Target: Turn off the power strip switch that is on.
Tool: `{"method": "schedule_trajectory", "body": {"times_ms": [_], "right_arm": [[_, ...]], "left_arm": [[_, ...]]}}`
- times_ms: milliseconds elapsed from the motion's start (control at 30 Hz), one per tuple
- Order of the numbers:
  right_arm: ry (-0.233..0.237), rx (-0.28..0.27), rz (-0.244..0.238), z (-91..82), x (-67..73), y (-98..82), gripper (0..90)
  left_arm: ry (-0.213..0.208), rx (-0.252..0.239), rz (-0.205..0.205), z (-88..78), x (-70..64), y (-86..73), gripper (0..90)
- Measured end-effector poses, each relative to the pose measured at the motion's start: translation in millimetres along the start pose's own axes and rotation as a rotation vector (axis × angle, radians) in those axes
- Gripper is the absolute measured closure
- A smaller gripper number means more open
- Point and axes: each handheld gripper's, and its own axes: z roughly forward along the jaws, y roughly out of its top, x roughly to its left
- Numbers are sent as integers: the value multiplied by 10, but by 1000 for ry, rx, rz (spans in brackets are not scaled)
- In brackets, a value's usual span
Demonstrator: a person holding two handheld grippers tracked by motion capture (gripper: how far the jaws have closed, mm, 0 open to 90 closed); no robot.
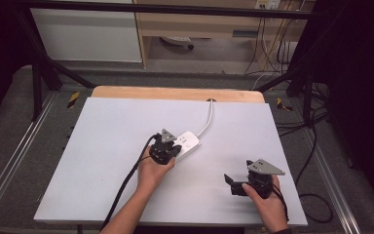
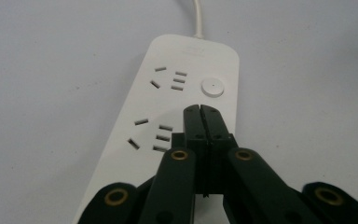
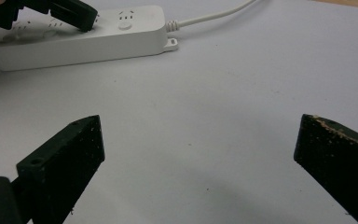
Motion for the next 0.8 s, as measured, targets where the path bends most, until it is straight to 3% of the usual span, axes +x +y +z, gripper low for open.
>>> {"method": "schedule_trajectory", "body": {"times_ms": [433,500,600,800], "right_arm": [[-2,2,-4,8,-3,-2,21],[-1,4,0,4,3,-1,21],[-3,1,-2,1,3,-1,20],[-4,0,-2,-5,-11,-4,20]], "left_arm": [[21,7,25,8,-35,0,900],[6,-1,23,24,-56,-5,900],[54,5,79,28,-133,5,900],[33,21,55,24,-100,27,900]]}}
